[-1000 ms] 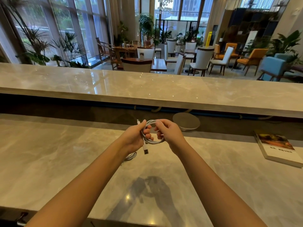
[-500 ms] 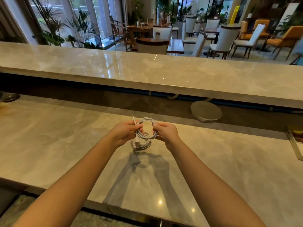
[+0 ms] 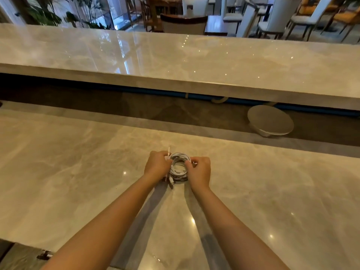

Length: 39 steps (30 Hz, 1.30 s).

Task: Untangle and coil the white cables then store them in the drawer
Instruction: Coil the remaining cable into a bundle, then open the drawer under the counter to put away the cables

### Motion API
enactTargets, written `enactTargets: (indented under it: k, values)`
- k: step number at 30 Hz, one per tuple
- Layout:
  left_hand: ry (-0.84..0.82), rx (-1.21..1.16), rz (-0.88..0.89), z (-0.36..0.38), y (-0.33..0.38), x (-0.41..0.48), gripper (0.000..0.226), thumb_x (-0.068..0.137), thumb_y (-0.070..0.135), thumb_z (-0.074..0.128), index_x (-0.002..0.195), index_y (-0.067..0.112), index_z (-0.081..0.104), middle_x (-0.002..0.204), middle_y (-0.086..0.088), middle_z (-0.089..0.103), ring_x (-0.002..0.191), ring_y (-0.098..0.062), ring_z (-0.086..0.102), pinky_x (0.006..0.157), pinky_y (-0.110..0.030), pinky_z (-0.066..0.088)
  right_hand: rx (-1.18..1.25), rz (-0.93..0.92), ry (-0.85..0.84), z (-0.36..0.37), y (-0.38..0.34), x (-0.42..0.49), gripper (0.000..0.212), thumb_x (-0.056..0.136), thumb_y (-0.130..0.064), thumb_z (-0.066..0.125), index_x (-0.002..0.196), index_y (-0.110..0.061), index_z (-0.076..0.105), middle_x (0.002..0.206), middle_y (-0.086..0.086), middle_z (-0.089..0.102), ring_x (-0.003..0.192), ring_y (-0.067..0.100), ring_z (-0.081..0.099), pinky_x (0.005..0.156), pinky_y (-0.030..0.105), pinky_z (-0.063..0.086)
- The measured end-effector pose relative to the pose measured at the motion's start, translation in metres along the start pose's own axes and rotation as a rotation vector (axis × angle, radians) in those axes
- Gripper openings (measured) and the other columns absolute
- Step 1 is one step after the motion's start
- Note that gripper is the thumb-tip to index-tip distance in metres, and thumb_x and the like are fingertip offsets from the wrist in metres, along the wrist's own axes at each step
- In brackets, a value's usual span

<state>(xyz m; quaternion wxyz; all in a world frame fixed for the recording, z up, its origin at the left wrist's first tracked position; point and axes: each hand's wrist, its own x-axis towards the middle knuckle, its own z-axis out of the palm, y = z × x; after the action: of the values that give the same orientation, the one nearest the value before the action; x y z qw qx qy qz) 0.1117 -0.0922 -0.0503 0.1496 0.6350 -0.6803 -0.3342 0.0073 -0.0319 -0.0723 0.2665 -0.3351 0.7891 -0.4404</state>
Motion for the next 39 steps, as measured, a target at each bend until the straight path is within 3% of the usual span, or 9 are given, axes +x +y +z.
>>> enactTargets:
  k: [4,7,9,12,18,22,27,32,39]
  values:
    - [-0.147,0.155,0.029,-0.004,-0.009,0.008,0.031,0.092,0.029,0.055,0.113,0.009,0.064,0.108,-0.013,0.066,0.092,-0.028,0.063,0.076,-0.033,0.047,0.008,-0.014,0.049,0.003,0.004,-0.001,0.015,0.084,-0.010,0.064,0.098,-0.006,0.064,0.111,0.010,0.050,0.094,0.022,0.055,0.084,0.026,0.042]
    - [-0.237,0.178,-0.004,-0.004,-0.007,0.012,0.035,0.094,0.032,0.051,0.067,0.009,0.054,0.067,-0.008,0.055,0.067,-0.023,0.052,0.055,-0.031,0.034,0.060,0.041,0.065,0.006,0.008,0.002,0.033,0.081,-0.010,0.068,0.112,-0.005,0.058,0.113,0.010,0.054,0.100,0.024,0.056,0.088,0.032,0.045]
    - [-0.262,0.101,-0.043,-0.001,-0.005,0.015,0.039,0.094,0.029,0.051,0.060,0.010,0.049,0.060,-0.005,0.047,0.057,-0.017,0.045,0.053,-0.029,0.031,0.089,0.106,0.030,0.005,0.010,0.006,0.043,0.080,-0.013,0.069,0.120,-0.004,0.056,0.116,0.009,0.058,0.104,0.025,0.057,0.091,0.034,0.046]
    - [-0.313,-0.202,-0.166,0.003,-0.003,0.017,0.031,0.093,0.025,0.054,0.079,0.000,0.064,0.071,-0.012,0.059,0.065,-0.022,0.054,0.064,-0.029,0.040,0.045,0.125,-0.054,0.004,0.013,0.012,0.034,0.080,-0.017,0.068,0.113,-0.006,0.066,0.111,0.010,0.067,0.101,0.024,0.063,0.089,0.034,0.050]
    - [-0.468,-0.824,-0.412,0.010,0.008,0.014,0.021,0.095,0.016,0.050,0.092,-0.001,0.063,0.081,-0.016,0.065,0.068,-0.025,0.064,0.071,-0.038,0.054,0.155,0.158,-0.072,-0.009,0.012,0.015,0.025,0.082,-0.012,0.065,0.106,-0.006,0.069,0.102,0.010,0.071,0.094,0.025,0.065,0.087,0.041,0.052]
    - [-0.440,-0.785,-0.385,0.019,0.027,0.008,0.027,0.099,0.019,0.040,0.100,0.001,0.060,0.082,-0.014,0.065,0.069,-0.023,0.062,0.057,-0.030,0.052,0.247,0.164,-0.103,-0.019,0.013,0.014,0.024,0.082,-0.005,0.064,0.105,-0.004,0.069,0.101,0.014,0.071,0.093,0.025,0.066,0.088,0.041,0.053]
    - [-0.421,-0.737,-0.307,0.022,0.042,0.005,0.029,0.098,0.021,0.045,0.100,-0.002,0.062,0.089,-0.017,0.065,0.075,-0.025,0.062,0.077,-0.037,0.051,0.402,0.233,-0.117,-0.038,0.014,0.015,0.023,0.084,-0.004,0.062,0.105,-0.004,0.069,0.095,0.011,0.070,0.088,0.024,0.066,0.081,0.034,0.055]
    - [-0.393,-0.800,-0.219,0.027,0.069,-0.003,0.029,0.099,0.025,0.041,0.093,0.007,0.063,0.087,-0.014,0.069,0.084,-0.027,0.067,0.079,-0.040,0.054,0.493,0.257,-0.091,-0.070,0.001,0.026,0.023,0.087,-0.012,0.062,0.109,-0.009,0.068,0.103,0.008,0.070,0.094,0.023,0.067,0.086,0.038,0.055]
    - [-0.457,-0.895,-0.052,0.031,0.122,-0.023,0.031,0.101,0.023,0.036,0.109,0.007,0.061,0.098,-0.013,0.070,0.091,-0.024,0.067,0.081,-0.037,0.056,0.659,0.253,-0.016,-0.128,-0.018,0.030,0.031,0.088,-0.009,0.060,0.119,-0.004,0.062,0.113,0.014,0.067,0.100,0.027,0.066,0.090,0.040,0.054]
